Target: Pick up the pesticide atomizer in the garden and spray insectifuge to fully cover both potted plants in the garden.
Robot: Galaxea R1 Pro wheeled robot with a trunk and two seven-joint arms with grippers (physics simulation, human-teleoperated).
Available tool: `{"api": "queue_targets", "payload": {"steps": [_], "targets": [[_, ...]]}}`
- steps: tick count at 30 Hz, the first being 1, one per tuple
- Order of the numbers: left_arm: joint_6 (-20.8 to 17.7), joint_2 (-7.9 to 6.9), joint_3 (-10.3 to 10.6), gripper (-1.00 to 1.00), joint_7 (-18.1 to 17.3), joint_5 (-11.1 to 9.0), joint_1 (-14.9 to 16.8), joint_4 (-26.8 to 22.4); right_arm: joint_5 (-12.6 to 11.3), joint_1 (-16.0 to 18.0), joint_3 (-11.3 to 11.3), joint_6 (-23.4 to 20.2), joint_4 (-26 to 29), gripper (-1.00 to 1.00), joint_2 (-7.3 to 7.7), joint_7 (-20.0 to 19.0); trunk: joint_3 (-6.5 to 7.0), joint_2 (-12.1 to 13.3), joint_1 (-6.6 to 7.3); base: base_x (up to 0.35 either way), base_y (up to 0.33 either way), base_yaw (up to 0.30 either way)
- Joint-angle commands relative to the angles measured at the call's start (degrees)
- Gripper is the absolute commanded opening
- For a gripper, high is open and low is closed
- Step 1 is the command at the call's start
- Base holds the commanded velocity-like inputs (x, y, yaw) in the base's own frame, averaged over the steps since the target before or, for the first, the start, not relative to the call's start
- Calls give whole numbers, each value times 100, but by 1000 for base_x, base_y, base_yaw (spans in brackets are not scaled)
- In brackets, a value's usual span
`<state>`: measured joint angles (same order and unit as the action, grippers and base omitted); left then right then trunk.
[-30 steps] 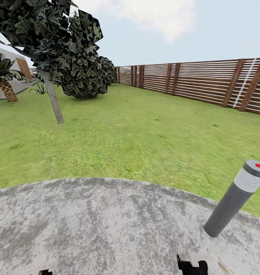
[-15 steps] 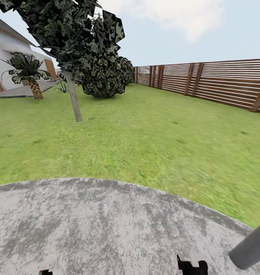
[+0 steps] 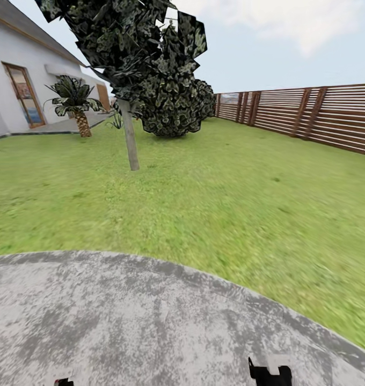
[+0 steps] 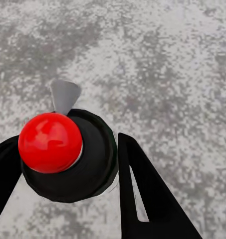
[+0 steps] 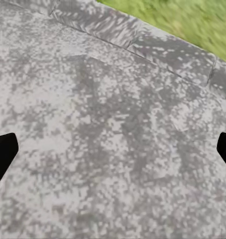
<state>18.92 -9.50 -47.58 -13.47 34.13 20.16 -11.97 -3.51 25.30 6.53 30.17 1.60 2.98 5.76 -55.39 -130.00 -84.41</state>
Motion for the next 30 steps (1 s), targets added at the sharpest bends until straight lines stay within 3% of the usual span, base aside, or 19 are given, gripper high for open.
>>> {"api": "queue_targets", "payload": {"steps": [1,30], "targets": [[15,1,-50,-100,-33,32,6,2,-35,1,50,14,-2,100,1,22,-5,-2,-2,337,5,278],[15,1,-50,-100,-24,30,6,2,-35,1,50,10,-2,100,1,22,-5,-2,-2,315,127,278]]}}
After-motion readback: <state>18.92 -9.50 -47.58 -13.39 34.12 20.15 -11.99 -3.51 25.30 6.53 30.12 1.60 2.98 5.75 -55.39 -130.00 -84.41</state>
